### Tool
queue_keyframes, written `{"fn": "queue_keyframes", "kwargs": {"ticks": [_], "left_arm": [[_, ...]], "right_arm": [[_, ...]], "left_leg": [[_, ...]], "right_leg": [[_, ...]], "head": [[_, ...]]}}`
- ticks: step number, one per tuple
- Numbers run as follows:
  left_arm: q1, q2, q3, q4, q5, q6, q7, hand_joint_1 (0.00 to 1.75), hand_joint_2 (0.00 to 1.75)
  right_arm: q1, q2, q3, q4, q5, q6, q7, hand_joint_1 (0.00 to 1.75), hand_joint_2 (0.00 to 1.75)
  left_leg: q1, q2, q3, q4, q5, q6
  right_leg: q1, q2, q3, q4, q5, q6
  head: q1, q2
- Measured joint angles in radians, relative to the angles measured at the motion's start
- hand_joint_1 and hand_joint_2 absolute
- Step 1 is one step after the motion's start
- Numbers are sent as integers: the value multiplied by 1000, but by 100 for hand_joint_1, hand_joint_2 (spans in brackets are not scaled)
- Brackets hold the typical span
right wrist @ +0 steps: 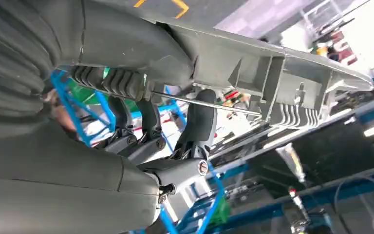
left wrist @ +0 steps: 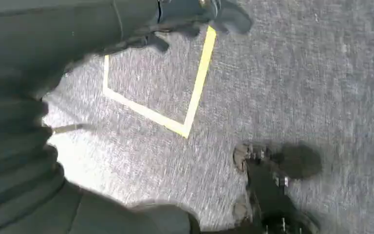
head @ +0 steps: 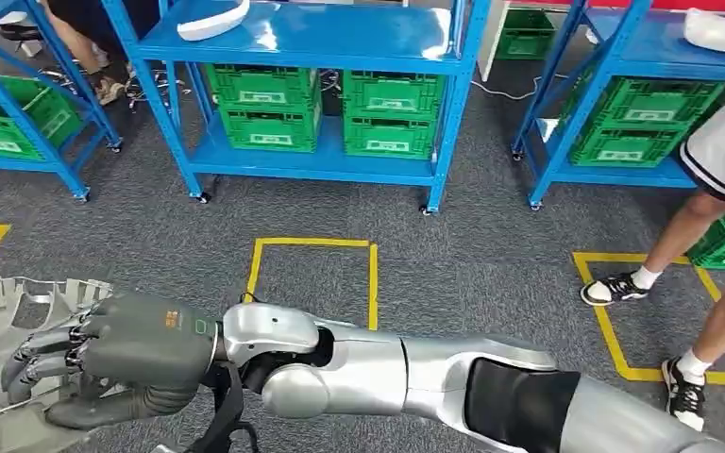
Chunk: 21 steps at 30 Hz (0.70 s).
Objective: Take the parts from the cabinet and place them on the table.
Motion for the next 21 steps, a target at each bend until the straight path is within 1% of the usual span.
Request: {"fn": "queue_keyframes", "kwargs": {"ticks": [1, 2, 3, 4, 5, 6, 7, 8, 9, 10, 11, 12, 13, 14, 15, 16, 17, 18, 19, 20, 21], "left_arm": [[-2, 0, 0, 0, 0, 0, 0, 0, 175], [-3, 0, 0, 0, -2, 0, 0, 0, 175], [-2, 0, 0, 0, -3, 0, 0, 0, 175], [-1, 0, 0, 0, -6, 0, 0, 0, 175], [0, 0, 0, 0, -8, 0, 1, 0, 175], [-1, 0, 0, 0, -9, 0, 1, 0, 175], [-2, 0, 0, 0, -9, 0, 1, 0, 175], [-5, 0, 0, 0, -9, -1, 1, 0, 175], [-5, 0, 0, 0, -9, -1, 1, 0, 175], [-3, 0, 0, 0, -9, -3, 1, 0, 175], [-1, 0, 0, 0, -9, -3, 2, 0, 175], [0, 4, 0, 1, -9, -3, 2, 0, 175], [0, 3, 0, 2, -9, -5, 2, 0, 175], [-2, 3, 0, 1, -8, -5, 2, 0, 175], [-5, 3, 0, 1, -8, -6, 2, 0, 175], [-6, 3, 0, 1, -8, -6, 2, 0, 175], [-6, 3, 0, 1, -8, -6, 2, 0, 175], [-5, 3, 0, 1, -8, -6, 3, 0, 175], [-4, 3, 0, 1, -8, -6, 5, 0, 175], [-2, 4, 0, 1, -7, -6, 5, 0, 175], [-2, 5, 0, 1, -6, -6, 5, 0, 175]], "right_arm": [[0, -3, 0, 0, 0, 0, 0, 175, 175], [0, -5, 0, 0, 0, 0, 0, 175, 175], [1, -7, 0, 0, 0, 0, 0, 175, 175], [1, -8, 0, 0, 0, 0, 0, 175, 175], [0, -9, 0, 0, 0, 0, 0, 175, 175], [0, -9, -1, 0, 0, 0, -1, 175, 175], [0, -9, -1, 0, 0, 0, -2, 175, 175], [0, -10, -2, 0, 0, 0, -3, 175, 175], [-1, -11, -3, 0, 0, 0, -3, 175, 175], [-1, -11, -3, 0, 0, 1, -5, 175, 175], [-3, -11, -3, 0, -1, 2, -5, 175, 175], [-8, -9, -3, 0, -2, 3, -8, 175, 175], [-13, -7, -2, 1, -5, 5, -9, 175, 175], [-17, -6, -2, 1, -8, 5, -10, 175, 175], [-18, -6, -2, 1, -9, 6, -10, 175, 175], [-18, -6, -2, 2, -10, 7, -10, 175, 175], [-18, -6, 0, 2, -11, 8, -10, 175, 175], [-18, -6, 1, 2, -11, 9, -9, 175, 175], [-18, -6, 2, 2, -11, 9, -7, 175, 175], [-18, -6, 2, 2, -11, 10, -7, 175, 175], [-18, -6, 2, 2, -12, 10, -7, 175, 175]], "left_leg": [[-1, -13, -5, 1, 2, 2], [-1, -28, -10, 3, 4, 1], [-1, -42, -13, 5, 6, -1], [0, -55, -16, 7, 7, -4], [1, -70, -17, 10, 9, -7], [1, -81, -19, 13, 10, -9], [4, -91, -23, 15, 11, -13], [-3, -102, -29, 19, 13, -23], [0, -108, -33, 15, 19, -31], [3, -117, -35, 9, 24, -39], [5, -125, -35, 2, 29, -47], [4, -127, -43, 2, 31, -52], [0, -76, -49, 19, 17, -54], [-2, -36, -72, 72, -21, -58], [-1, -22, -101, 142, -59, -61], [0, -16, -132, 215, -94, -64], [0, -13, -156, 276, -116, -66], [0, -12, -162, 299, -118, -67], [0, -10, -142, 273, -97, -66], [0, -3, -100, 205, -62, -63], [-2, 13, -45, 112, -25, -58]], "right_leg": [[0, 4, -35, 75, -31, 2], [0, 5, -60, 125, -44, 3], [0, 6, -61, 128, -34, 2], [-1, 8, -42, 90, -5, -1], [-2, 13, -4, 19, 35, -4], [-3, 27, 41, -67, 75, -8], [-8, 77, 74, -138, 80, -14], [-4, 80, 75, -146, 80, -14], [-5, 67, 71, -145, 83, -17], [1, 61, 70, -144, 85, -22], [4, 53, 70, -145, 89, -29], [-6, 39, 71, -157, 97, -40], [-7, 27, 73, -161, 101, -46], [-5, 17, 72, -162, 102, -53], [-3, 3, 71, -162, 102, -55], [-1, -11, 70, -162, 102, -57], [0, -24, 69, -162, 101, -57], [2, -37, 68, -161, 101, -57], [3, -48, 68, -160, 101, -57], [4, -60, 68, -159, 101, -57], [5, -71, 69, -158, 99, -56]], "head": [[0, 0], [0, 0], [0, 0], [0, 0], [0, 0], [0, 0], [0, 0], [0, 0], [0, 0], [1, 0], [0, 0], [1, 0], [-4, 0], [-11, 0], [-11, 0], [-11, 0], [-11, 0], [-11, 0], [-11, 0], [-11, 0], [-11, 0]]}}
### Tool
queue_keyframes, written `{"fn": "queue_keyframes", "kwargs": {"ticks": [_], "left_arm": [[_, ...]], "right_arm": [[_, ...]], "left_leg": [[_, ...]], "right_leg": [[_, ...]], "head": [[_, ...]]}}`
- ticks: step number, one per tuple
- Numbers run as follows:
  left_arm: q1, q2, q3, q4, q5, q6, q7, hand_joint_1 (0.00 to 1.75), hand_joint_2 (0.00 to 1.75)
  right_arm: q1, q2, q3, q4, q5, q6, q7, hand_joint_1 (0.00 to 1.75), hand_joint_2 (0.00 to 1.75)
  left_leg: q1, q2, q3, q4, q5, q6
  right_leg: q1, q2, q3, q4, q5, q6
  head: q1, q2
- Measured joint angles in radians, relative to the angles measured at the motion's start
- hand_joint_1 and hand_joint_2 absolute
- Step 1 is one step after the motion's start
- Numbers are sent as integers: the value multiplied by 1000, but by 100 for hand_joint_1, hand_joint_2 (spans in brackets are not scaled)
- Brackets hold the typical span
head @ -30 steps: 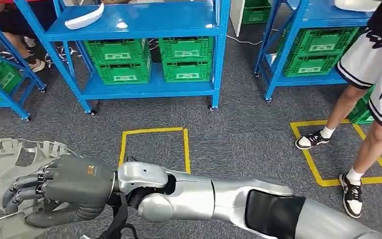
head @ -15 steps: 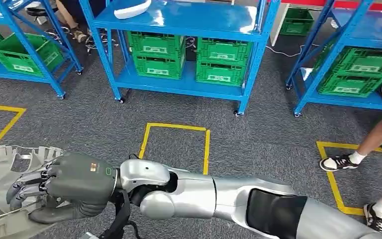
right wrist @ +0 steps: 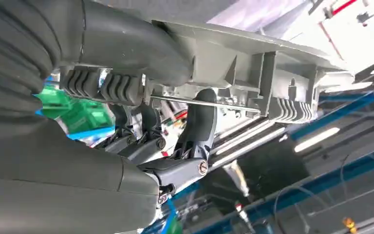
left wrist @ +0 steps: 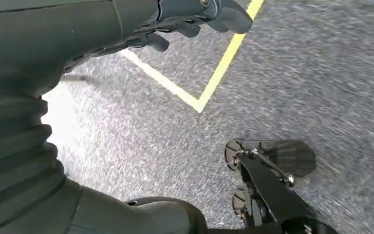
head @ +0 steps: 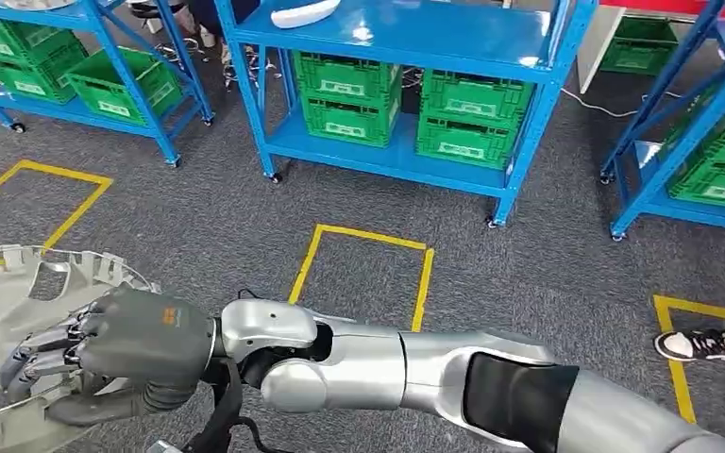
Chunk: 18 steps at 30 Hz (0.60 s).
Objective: Take the parts from the cabinet and place them on the table.
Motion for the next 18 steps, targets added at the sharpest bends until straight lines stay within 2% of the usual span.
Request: {"fn": "queue_keyframes", "kwargs": {"ticks": [1, 2, 3, 5, 6, 7, 8, 9, 10, 11, 12, 13, 14, 15, 16, 17, 18], "left_arm": [[-1, 1, 0, -1, 0, 0, 0, 0, 175], [-5, 1, 0, -1, 1, 0, 0, 0, 175], [-5, 1, 0, -1, 1, 0, -1, 0, 175], [-2, 1, 0, 0, 1, 0, 0, 0, 175], [0, 1, 0, 0, 1, 0, 0, 0, 175], [1, 0, 0, 0, 1, 0, 0, 0, 175], [0, 0, 0, 0, 1, 0, 0, 0, 175], [-3, 1, 0, -1, 1, 0, -1, 0, 175], [-6, 1, 0, -1, 1, 0, -4, 0, 175], [-7, 1, 0, -1, 1, 0, -6, 0, 175], [-6, 1, 0, -1, 1, 0, -7, 0, 175], [-4, 1, 0, -1, 1, 0, -8, 0, 175], [-3, 1, 0, 0, 1, 0, -9, 0, 175], [-4, 1, 0, 0, 1, 0, -9, 0, 175], [-5, 1, 0, -1, -1, -2, -9, 0, 175], [-8, 1, 0, -1, -2, -2, -9, 0, 175], [-11, 2, 0, -2, -3, -3, -6, 0, 175]], "right_arm": [[0, 1, 0, 0, 0, 0, 0, 175, 175], [-1, 1, 0, 0, 0, 0, 0, 175, 175], [-1, 1, 0, 0, -1, 0, 0, 175, 175], [-1, 2, 1, 0, -1, 1, 0, 175, 175], [-3, 3, 1, 0, -1, 1, 0, 175, 175], [-4, 5, 2, 0, -2, 1, 0, 175, 175], [-6, 6, 2, 0, -2, 1, -2, 175, 175], [-6, 5, 2, 0, -2, 1, -2, 175, 175], [-6, 2, 2, 1, -2, 1, 0, 175, 175], [-5, 0, 3, 1, -2, 1, 0, 175, 175], [-5, -2, 5, 1, -2, 1, 2, 175, 175], [-5, -3, 5, 1, -2, 1, 3, 175, 175], [-5, -4, 5, 1, -2, 1, 5, 175, 175], [-6, -4, 5, 1, -2, 0, 7, 175, 175], [-6, -5, 5, 1, -2, -1, 8, 175, 175], [-6, -5, 5, 1, -2, -2, 8, 175, 175], [-6, -6, 5, 1, -3, -3, 8, 175, 175]], "left_leg": [[-5, 46, 48, -81, 22, 7], [-19, 71, 61, -106, 9, 18], [-17, 53, 54, -106, 14, 26], [-18, 33, 47, -104, 16, 31], [-13, 21, 48, -111, 22, 39], [-7, 12, 51, -116, 27, 45], [-4, 1, 47, -117, 31, 52], [-4, -8, 44, -117, 33, 55], [-4, -22, 40, -116, 35, 58], [-4, -37, 35, -114, 37, 57], [-4, -50, 31, -111, 38, 56], [-3, -63, 29, -108, 38, 55], [-2, -76, 28, -105, 39, 53], [1, -92, 26, -101, 39, 49], [3, -103, 23, -96, 39, 44], [3, -112, 18, -92, 39, 35], [0, -127, 11, -90, 42, 25]], "right_leg": [[3, -8, 2, 2, -2, 3], [12, -18, -1, 5, -5, 8], [12, -25, -1, 4, -4, 12], [11, -44, 2, 1, -2, 18], [13, -55, 5, 0, -5, 24], [7, -14, 2, 16, -17, 35], [5, 37, -16, 57, -48, 39], [2, 62, -47, 124, -85, 41], [-1, 73, -88, 210, -126, 42], [-1, 77, -125, 285, -152, 43], [-2, 79, -144, 321, -155, 44], [-4, 79, -138, 305, -133, 45], [-7, 80, -111, 249, -96, 44], [-10, 89, -63, 152, -45, 43], [-15, 114, -20, 67, -9, 45], [-18, 157, -6, 33, -26, 49], [-15, 146, -8, 26, -16, 39]], "head": [[0, 0], [-2, 0], [2, 0], [1, 0], [2, 0], [1, 0], [2, 0], [5, 0], [5, 0], [5, 0], [5, 0], [5, 0], [5, 0], [5, 0], [5, 0], [4, 0], [6, 0]]}}
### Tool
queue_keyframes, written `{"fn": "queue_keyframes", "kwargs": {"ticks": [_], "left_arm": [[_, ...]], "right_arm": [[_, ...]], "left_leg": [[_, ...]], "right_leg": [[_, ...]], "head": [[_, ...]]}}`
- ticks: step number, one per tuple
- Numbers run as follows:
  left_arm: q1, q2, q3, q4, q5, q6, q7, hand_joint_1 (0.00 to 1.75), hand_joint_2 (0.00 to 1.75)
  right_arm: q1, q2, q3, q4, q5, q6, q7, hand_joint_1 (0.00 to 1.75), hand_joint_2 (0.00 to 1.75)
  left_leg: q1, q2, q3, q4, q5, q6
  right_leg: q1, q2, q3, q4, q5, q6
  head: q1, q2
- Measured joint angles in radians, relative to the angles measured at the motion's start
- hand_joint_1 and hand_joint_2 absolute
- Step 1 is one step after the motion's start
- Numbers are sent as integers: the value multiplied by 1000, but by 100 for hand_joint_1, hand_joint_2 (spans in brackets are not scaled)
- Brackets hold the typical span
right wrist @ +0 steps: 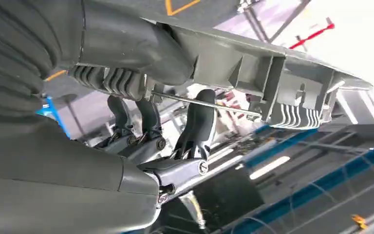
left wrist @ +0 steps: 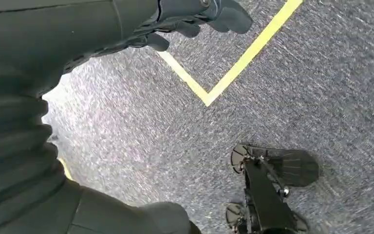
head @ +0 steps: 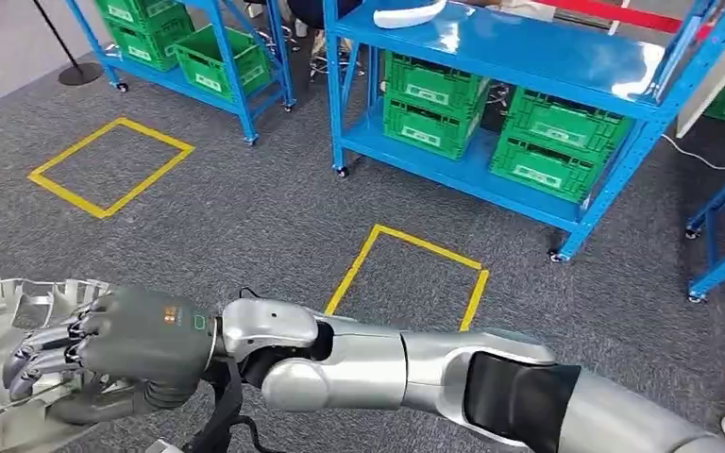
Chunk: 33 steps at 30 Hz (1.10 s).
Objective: Take the parts from the cabinet and place them on the table.
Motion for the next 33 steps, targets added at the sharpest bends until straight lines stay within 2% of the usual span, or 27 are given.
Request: {"fn": "queue_keyframes", "kwargs": {"ticks": [3, 4, 5, 6, 8, 9, 10, 11, 12, 13, 14, 15, 16, 18, 19, 20, 21, 22, 23, 24, 25, 26, 28, 29, 30, 31, 33], "left_arm": [[1, 1, 0, 1, 0, 0, 7, 0, 175], [2, 2, 0, 1, 0, 0, 10, 0, 175], [0, -1, 0, 1, 0, 0, 11, 0, 175], [-3, -1, 0, 1, 0, 0, 12, 0, 175], [-8, -1, 0, 1, 0, 0, 12, 0, 175], [-8, -1, 0, 1, 0, 0, 12, 0, 175], [-7, -1, 0, 1, 0, 0, 13, 0, 175], [-6, -1, 0, 1, 0, 0, 13, 0, 175], [-7, 0, 0, 1, 0, 0, 14, 0, 175], [-8, 0, 0, 1, 0, 0, 14, 0, 175], [-10, 0, 0, 0, 0, 0, 14, 0, 175], [-13, 0, 0, 0, 0, 0, 14, 0, 175], [-14, 0, 0, 0, 0, 0, 14, 0, 175], [-12, 0, 0, 0, 0, 0, 15, 0, 175], [-12, 0, 0, 0, -1, 0, 15, 0, 175], [-12, -2, 0, 0, -1, 0, 14, 0, 175], [-15, -2, 0, 0, -2, 0, 15, 0, 175], [-19, -2, 0, 0, -2, 0, 15, 0, 175], [-22, -2, 0, 0, -2, 0, 15, 0, 175], [-23, -2, 0, 0, -2, 0, 15, 0, 175], [-22, -2, 0, 0, -2, 0, 15, 0, 175], [-21, -2, 0, 0, -2, 0, 15, 0, 175], [-22, -3, 0, 0, -6, 0, 16, 0, 175], [-23, -4, 0, 0, -9, 0, 16, 0, 175], [-27, -4, 0, -1, -11, 0, 17, 0, 175], [-28, -4, 0, -1, -11, 0, 19, 0, 175], [-24, -4, 0, -1, -13, 0, 23, 0, 175]], "right_arm": [[-1, -1, 0, 0, 0, -3, 3, 175, 175], [-2, -1, 0, 0, 0, -3, 3, 175, 175], [-2, -1, 0, 0, 0, -3, 3, 175, 175], [-3, -1, 0, 0, -1, -5, 2, 175, 175], [-3, -2, 0, 0, -1, -6, 3, 175, 175], [-3, -2, 0, 0, -2, -6, 3, 175, 175], [-3, -2, 0, 0, -2, -6, 3, 175, 175], [-3, -2, 0, 0, -2, -6, 3, 175, 175], [-3, -2, 0, 0, -2, -6, 3, 175, 175], [-4, -2, 0, 0, -2, -7, 3, 175, 175], [-5, -2, 0, 0, -2, -8, 3, 175, 175], [-5, -3, 0, 0, -2, -8, 3, 175, 175], [-5, -3, 0, 0, -1, -9, 2, 175, 175], [-5, -3, 0, 0, 0, -10, 2, 175, 175], [-5, -3, 0, 0, 0, -11, 1, 175, 175], [-5, -4, 0, -1, 1, -12, 2, 175, 175], [-6, -6, 0, -1, 1, -14, 0, 175, 175], [-6, -10, 0, -1, 1, -16, 0, 175, 175], [-4, -13, 0, -1, 2, -16, 0, 175, 175], [-3, -16, 0, -1, 2, -16, 0, 175, 175], [-3, -18, 1, -1, 2, -16, 0, 175, 175], [-3, -19, 1, -1, 2, -16, 0, 175, 175], [-3, -20, 1, -1, 4, -16, 6, 175, 175], [-3, -20, 1, -2, 5, -16, 10, 175, 175], [-3, -21, 1, -3, 5, -16, 13, 175, 175], [-3, -21, 0, -4, 6, -17, 13, 175, 175], [-4, -22, 0, -6, 7, -18, 15, 175, 175]], "left_leg": [[6, -20, -6, -16, 14, -23], [7, 0, -11, -10, 13, -25], [-1, 59, -22, 16, -8, -27], [0, 89, -52, 82, -50, -30], [1, 103, -119, 234, -122, -35], [1, 104, -142, 292, -138, -35], [1, 105, -138, 293, -129, -35], [1, 107, -111, 250, -100, -32], [0, 113, -61, 164, -59, -29], [-2, 134, -9, 73, -24, -24], [-9, 195, 26, 0, -23, -17], [-19, 204, 33, -8, -23, -5], [-20, 183, 28, -7, -21, 0], [-21, 161, 22, -8, -19, 7], [-14, 147, 30, -18, -12, 16], [-11, 137, 31, -23, -8, 21], [-9, 127, 28, -23, -6, 26], [-8, 114, 26, -23, -5, 29], [-8, 100, 23, -22, -4, 30], [-8, 86, 21, -21, -4, 30], [-7, 73, 21, -20, -4, 30], [-6, 59, 21, -18, -3, 29], [-1, 31, 21, -13, -4, 22], [2, 20, 19, -9, -5, 15], [-2, 10, 11, -2, -7, 5], [0, 1, 5, -4, -3, -3], [8, -19, 5, -16, 5, -20]], "right_leg": [[8, -25, -3, -3, 9, -20], [2, -40, -1, -12, 16, -31], [3, -49, 0, -14, 17, -37], [6, -61, -1, -14, 18, -42], [10, -87, -4, -14, 17, -44], [12, -100, -5, -13, 17, -45], [13, -111, -5, -13, 16, -45], [14, -122, -4, -13, 16, -46], [15, -135, -3, -13, 15, -46], [16, -145, 0, -13, 12, -44], [19, -154, 2, -12, 10, -41], [28, -163, 0, -9, 7, -35], [28, -170, 0, -11, 8, -32], [26, -192, 5, -16, 7, -25], [31, -202, 5, -14, 1, -16], [21, -149, 1, 6, -13, -8], [20, -101, -25, 64, -48, -5], [17, -82, -61, 140, -84, -3], [15, -73, -102, 219, -117, -1], [15, -69, -133, 277, -131, 1], [14, -68, -144, 292, -122, 2], [11, -67, -133, 260, -93, 1], [5, -52, -61, 103, -3, 1], [-2, -9, -23, 21, 28, 1], [0, 23, -16, 1, 12, 3], [-2, 8, -18, 2, 16, -1], [7, -9, -19, 2, 17, -14]], "head": [[0, 0], [-1, 0], [-7, 0], [-10, 0], [-10, 0], [-10, 0], [-10, 0], [-10, 0], [-10, 0], [-10, 0], [-10, 0], [-9, 0], [-9, 0], [-8, 0], [-8, 0], [-8, 0], [-8, 0], [-5, 0], [-5, 0], [-5, 0], [-4, 0], [-5, 0], [-5, 0], [-3, 0], [-5, 0], [-3, 0], [-3, 0]]}}
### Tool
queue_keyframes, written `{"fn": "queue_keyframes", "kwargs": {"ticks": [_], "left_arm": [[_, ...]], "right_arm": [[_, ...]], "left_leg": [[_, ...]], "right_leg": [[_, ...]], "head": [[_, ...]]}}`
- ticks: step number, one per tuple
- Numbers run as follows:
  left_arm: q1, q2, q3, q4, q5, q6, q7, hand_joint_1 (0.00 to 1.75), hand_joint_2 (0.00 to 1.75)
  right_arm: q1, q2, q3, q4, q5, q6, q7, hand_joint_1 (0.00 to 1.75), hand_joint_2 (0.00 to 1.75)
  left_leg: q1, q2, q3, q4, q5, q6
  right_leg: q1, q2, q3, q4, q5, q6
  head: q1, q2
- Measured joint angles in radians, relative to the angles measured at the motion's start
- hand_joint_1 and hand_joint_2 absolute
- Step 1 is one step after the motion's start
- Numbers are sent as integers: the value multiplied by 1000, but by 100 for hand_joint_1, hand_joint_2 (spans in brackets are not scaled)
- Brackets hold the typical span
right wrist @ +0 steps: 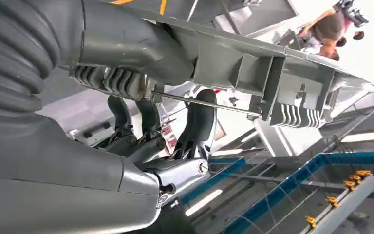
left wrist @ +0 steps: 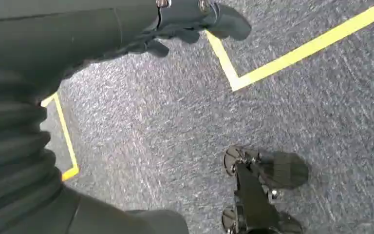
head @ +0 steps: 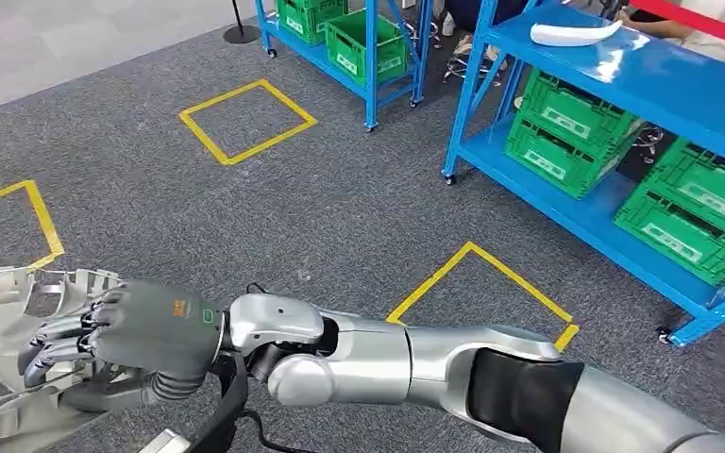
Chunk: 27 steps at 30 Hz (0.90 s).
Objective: Take the parts from the cabinet and place them on the table.
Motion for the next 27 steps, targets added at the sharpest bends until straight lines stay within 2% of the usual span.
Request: {"fn": "queue_keyframes", "kwargs": {"ticks": [1, 2, 3, 4, 5, 6, 7, 8, 9, 10, 11, 12, 13, 15, 16, 17, 18, 19, 20, 21, 22, 23, 24, 25, 26, 27], "left_arm": [[1, 1, 0, 1, 0, 0, 1, 0, 175], [2, 2, 0, 1, 0, 0, 1, 0, 175], [0, -2, 0, 1, -1, 0, 2, 0, 175], [-3, -3, 0, 1, -2, 0, 2, 0, 175], [-5, -3, 0, 1, -2, 0, 2, 0, 175], [-5, -3, 0, 1, -2, 0, 2, 0, 175], [-3, -3, 0, 1, -2, 0, 2, 0, 175], [0, -3, 0, 1, -3, 0, 2, 0, 175], [1, -3, 0, 1, -5, 0, 2, 0, 175], [1, -2, 0, 1, -5, 0, 2, 0, 175], [1, -1, 0, 1, -5, 0, 1, 0, 175], [-2, -2, 0, 1, -5, 0, 1, 0, 175], [-3, -2, 0, 0, -6, 0, -1, 0, 175], [4, -2, 0, 1, -6, 0, -3, 0, 175], [6, -1, 0, 1, -6, 0, -4, 0, 175], [10, -1, 0, 1, -6, 0, -4, 0, 175], [10, -2, 0, 1, -6, 0, -7, 0, 175], [8, -1, 0, 0, -6, 0, -7, 0, 175], [6, -1, 0, 0, -6, 0, -7, 0, 175], [5, -1, 0, 0, -6, 0, -8, 0, 175], [6, -1, 0, 1, -5, 0, -7, 0, 175], [8, -1, 0, 1, -6, 0, -7, 0, 175], [9, -2, 0, 1, -6, 0, -7, 0, 175], [9, -3, 0, 1, -6, 0, -7, 0, 175], [9, -3, 0, 1, -6, 0, -8, 0, 175], [8, -3, 0, 1, -6, 0, -8, 0, 175]], "right_arm": [[0, 0, 0, -3, 0, 0, 0, 175, 175], [0, 0, 0, -5, 0, 0, 0, 175, 175], [-1, 0, 0, -6, 0, -1, 0, 175, 175], [-1, 0, 0, -6, 0, -2, 0, 175, 175], [0, -1, 0, -6, 0, -2, 0, 175, 175], [1, -2, 0, -6, 0, -2, 0, 175, 175], [1, -3, 0, -6, 0, -2, 0, 175, 175], [1, -3, 0, -6, 0, -2, 1, 175, 175], [1, -3, 0, -6, 0, -2, 1, 175, 175], [0, -3, 0, -6, 0, -2, 1, 175, 175], [0, -3, 0, -6, 0, -2, 0, 175, 175], [0, -3, 0, -6, 0, -2, 0, 175, 175], [0, -4, 0, -6, 0, -3, 0, 175, 175], [0, -4, 0, -7, 0, -3, 0, 175, 175], [0, -4, 0, -7, 0, -3, 0, 175, 175], [1, -4, 0, -9, 0, -3, 0, 175, 175], [0, -4, 0, -9, 1, -3, -1, 175, 175], [1, -5, 0, -10, 1, -5, -1, 175, 175], [2, -6, 0, -10, 1, -5, -1, 175, 175], [5, -10, 0, -10, 2, -5, -1, 175, 175], [8, -12, 0, -10, 2, -5, -1, 175, 175], [11, -13, 0, -10, 2, -5, -1, 175, 175], [11, -14, 1, -10, 2, -5, 0, 175, 175], [11, -14, 0, -10, 2, -5, 0, 175, 175], [11, -14, 1, -10, 2, -5, 0, 175, 175], [11, -14, 0, -10, 4, -5, 0, 175, 175]], "left_leg": [[0, -8, -5, -2, 2, -7], [-2, 36, -10, 12, -5, -6], [-8, 87, -34, 61, -37, -8], [-7, 104, -60, 116, -67, -10], [-6, 117, -103, 206, -106, -13], [-6, 122, -138, 281, -132, -14], [-6, 123, -150, 307, -131, -15], [-6, 125, -136, 282, -108, -13], [-6, 127, -107, 229, -77, -11], [-7, 136, -58, 140, -34, -7], [-10, 166, -5, 46, 2, -1], [-26, 200, 17, 8, -17, 5], [-24, 183, 15, 4, -10, 18], [-27, 164, 9, 6, -9, 24], [-25, 153, 11, 1, -6, 30], [-17, 144, 19, -8, -1, 37], [-16, 136, 19, -9, -1, 43], [-16, 128, 17, -9, 0, 47], [-16, 120, 16, -9, 0, 49], [-16, 105, 14, -8, 0, 50], [-16, 92, 13, -6, 1, 50], [-15, 79, 13, -5, 0, 50], [-15, 65, 13, -3, 0, 49], [-14, 51, 14, -1, 0, 48], [-13, 39, 13, 2, -1, 44], [-11, 30, 8, 6, -2, 38]], "right_leg": [[-5, -12, 8, -10, 6, -9], [-7, -27, 13, -16, 10, -15], [-6, -39, 15, -18, 10, -21], [-4, -49, 15, -18, 9, -23], [-1, -65, 15, -18, 7, -26], [2, -80, 15, -18, 5, -29], [3, -92, 15, -18, 4, -30], [4, -104, 16, -18, 3, -30], [6, -112, 18, -18, 1, -30], [6, -123, 21, -18, -1, -29], [7, -133, 26, -18, -4, -25], [15, -143, 27, -17, -8, -20], [16, -148, 26, -16, -9, -15], [15, -165, 29, -20, -9, -9], [15, -174, 33, -21, -12, -3], [12, -162, 31, -13, -22, 6], [9, -115, 18, 21, -43, 10], [8, -85, -16, 90, -79, 11], [6, -72, -46, 152, -107, 13], [6, -62, -101, 258, -148, 14], [6, -59, -130, 308, -156, 15], [5, -58, -132, 302, -136, 14], [3, -56, -111, 250, -95, 13], [1, -51, -70, 161, -45, 11], [-2, -35, -28, 73, -3, 10], [-8, 19, 2, 5, 2, 8]], "head": [[-2, 0], [0, 0], [-11, 0], [-11, 0], [-11, 0], [-11, 0], [-11, 0], [-11, 0], [-11, 0], [-11, 0], [-11, 0], [-12, 0], [-11, 0], [-11, 0], [-11, 0], [-10, 0], [-12, 0], [-7, 0], [-5, 0], [-5, 0], [-5, 0], [-5, 0], [-4, 0], [-4, 0], [-4, 0], [-5, 0]]}}
